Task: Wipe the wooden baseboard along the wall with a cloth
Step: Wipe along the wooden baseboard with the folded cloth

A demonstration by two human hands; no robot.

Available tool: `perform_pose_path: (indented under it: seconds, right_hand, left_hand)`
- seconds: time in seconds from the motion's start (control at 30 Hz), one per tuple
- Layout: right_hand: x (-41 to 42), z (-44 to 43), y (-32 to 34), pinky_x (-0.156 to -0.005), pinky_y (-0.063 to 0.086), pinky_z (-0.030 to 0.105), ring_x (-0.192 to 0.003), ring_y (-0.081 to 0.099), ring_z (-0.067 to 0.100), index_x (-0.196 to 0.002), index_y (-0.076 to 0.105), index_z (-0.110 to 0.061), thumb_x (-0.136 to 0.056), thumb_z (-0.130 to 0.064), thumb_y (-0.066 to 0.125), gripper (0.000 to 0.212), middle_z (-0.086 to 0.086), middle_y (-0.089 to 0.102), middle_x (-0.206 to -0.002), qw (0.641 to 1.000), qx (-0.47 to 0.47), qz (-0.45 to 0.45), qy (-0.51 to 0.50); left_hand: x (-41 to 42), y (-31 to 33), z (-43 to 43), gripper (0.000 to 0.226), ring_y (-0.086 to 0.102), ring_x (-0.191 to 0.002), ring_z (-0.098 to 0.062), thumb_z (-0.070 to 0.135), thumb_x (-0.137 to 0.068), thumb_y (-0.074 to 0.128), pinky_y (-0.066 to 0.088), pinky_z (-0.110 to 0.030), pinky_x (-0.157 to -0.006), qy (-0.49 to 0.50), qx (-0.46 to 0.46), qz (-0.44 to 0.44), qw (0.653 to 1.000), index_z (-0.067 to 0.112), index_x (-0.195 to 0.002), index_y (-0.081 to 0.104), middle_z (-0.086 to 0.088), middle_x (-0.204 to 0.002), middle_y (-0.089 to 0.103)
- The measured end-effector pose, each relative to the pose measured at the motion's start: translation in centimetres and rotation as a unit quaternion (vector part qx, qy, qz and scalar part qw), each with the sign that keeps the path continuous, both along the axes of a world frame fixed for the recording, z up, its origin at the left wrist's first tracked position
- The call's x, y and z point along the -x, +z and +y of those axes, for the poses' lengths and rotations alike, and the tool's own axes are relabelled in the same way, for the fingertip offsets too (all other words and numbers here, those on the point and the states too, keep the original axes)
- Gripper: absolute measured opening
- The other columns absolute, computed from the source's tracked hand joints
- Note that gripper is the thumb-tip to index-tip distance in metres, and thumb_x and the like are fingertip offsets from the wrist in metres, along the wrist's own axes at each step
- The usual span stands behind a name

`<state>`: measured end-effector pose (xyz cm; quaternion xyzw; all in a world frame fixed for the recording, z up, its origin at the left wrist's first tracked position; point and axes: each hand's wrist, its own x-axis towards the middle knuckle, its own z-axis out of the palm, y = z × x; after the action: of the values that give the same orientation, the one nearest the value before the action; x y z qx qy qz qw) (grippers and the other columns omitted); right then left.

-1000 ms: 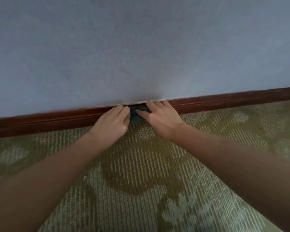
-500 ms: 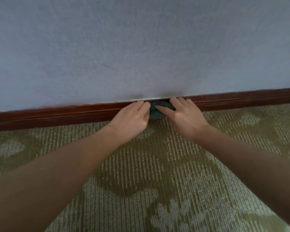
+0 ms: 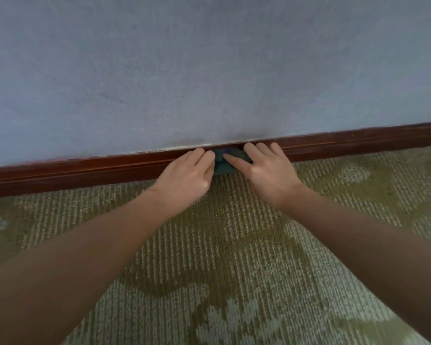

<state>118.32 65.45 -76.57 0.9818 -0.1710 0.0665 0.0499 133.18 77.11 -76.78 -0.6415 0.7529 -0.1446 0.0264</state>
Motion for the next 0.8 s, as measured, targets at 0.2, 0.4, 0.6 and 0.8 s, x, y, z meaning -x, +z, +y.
perform_pose_path:
  seconds: [0.2,0.4,0.6,0.8]
  right_hand:
    - [3.8,-3.0,0.5,-0.072,0.040,0.041,-0.083,0.055,0.036,-0.130,0.053,-0.009,-0.068,0.001,0.071,0.065,0.020,0.057,-0.095,0.999,0.009,0.040,-0.031]
    - [6.3,-5.0,0.3,-0.072,0.040,0.042,-0.081,0.055,0.036,-0.130,0.053,-0.008,-0.069,0.007,0.068,0.064,0.022,0.057,-0.095,0.998,0.011,0.038,-0.048]
    - [8.7,-7.5,0.4,-0.065,0.043,0.041,-0.072,0.057,0.037,-0.118,0.063,-0.006,-0.060,0.010,0.075,0.061,0.024,0.058,-0.083,0.998,-0.025,0.017,-0.055]
    - [10.4,-10.0,0.4,-0.071,0.040,0.043,-0.081,0.054,0.036,-0.123,0.060,-0.015,-0.079,0.006,0.063,0.049,0.020,0.055,-0.092,0.993,-0.092,-0.006,-0.077]
  left_hand:
    - [3.3,-0.6,-4.0,0.019,0.059,-0.068,-0.024,-0.009,-0.070,0.058,0.051,-0.029,-0.061,-0.052,0.051,0.000,0.997,-0.008,-0.085,0.070,-0.012,-0.077,0.061]
    - [5.4,-0.5,-6.5,0.024,0.058,-0.066,-0.024,-0.009,-0.062,0.076,0.048,-0.028,-0.057,-0.064,0.049,0.010,0.997,-0.009,-0.085,0.069,-0.012,-0.076,0.061]
    - [7.2,-0.6,-9.0,0.024,0.058,-0.067,-0.021,-0.004,-0.062,0.079,0.046,-0.025,-0.056,-0.090,0.049,0.013,0.995,-0.006,-0.085,0.071,-0.010,-0.077,0.062]
    - [8.7,-0.8,-11.0,0.034,0.058,-0.072,-0.020,-0.003,-0.061,0.080,0.047,-0.024,-0.061,-0.094,0.042,0.025,0.994,-0.005,-0.093,0.070,-0.009,-0.083,0.062]
